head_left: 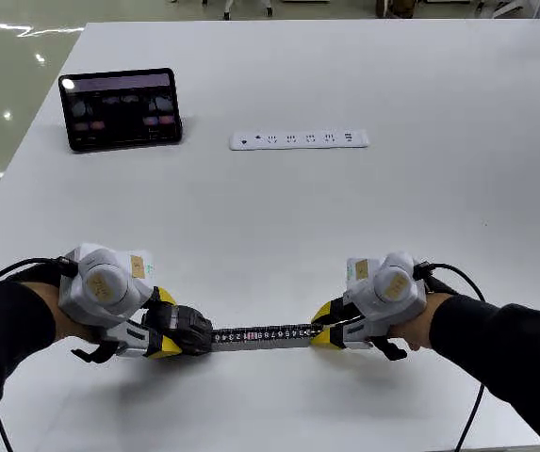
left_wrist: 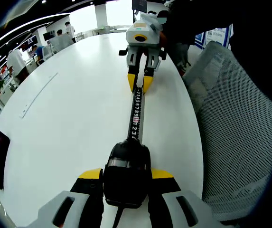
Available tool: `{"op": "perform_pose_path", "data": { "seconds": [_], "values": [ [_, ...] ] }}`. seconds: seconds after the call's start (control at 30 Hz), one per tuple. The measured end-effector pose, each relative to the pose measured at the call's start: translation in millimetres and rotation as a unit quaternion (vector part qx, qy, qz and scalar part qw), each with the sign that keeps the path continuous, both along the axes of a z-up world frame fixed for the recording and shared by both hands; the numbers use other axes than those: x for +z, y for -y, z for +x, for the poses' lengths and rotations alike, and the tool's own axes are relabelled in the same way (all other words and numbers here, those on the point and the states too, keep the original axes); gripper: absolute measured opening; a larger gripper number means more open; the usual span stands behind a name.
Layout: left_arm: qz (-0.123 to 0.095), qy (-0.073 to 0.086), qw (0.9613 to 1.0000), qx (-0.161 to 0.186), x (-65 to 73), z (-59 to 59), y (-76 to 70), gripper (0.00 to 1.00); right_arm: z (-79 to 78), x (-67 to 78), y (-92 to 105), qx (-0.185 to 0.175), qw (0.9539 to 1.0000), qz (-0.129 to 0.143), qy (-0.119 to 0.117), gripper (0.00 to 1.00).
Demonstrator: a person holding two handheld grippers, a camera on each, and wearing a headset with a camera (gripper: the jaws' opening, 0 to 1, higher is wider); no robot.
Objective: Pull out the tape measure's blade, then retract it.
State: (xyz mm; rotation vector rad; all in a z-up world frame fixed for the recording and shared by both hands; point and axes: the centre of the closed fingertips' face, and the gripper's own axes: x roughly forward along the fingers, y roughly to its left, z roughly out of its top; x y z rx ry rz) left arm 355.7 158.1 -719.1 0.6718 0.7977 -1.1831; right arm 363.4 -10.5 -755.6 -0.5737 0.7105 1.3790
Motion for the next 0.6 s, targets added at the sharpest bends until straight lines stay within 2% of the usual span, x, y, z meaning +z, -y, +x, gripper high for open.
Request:
{"op": "perform_pose_path", "data": {
  "seconds": [0.6],
  "values": [
    [0.000,0.000,1.0000,0.004,-0.5,0.3,-0.4,0.32,1.6,-0.4,22.8,-0.010,0.9999,-0.005,-0.001,0.09]
  ]
}}
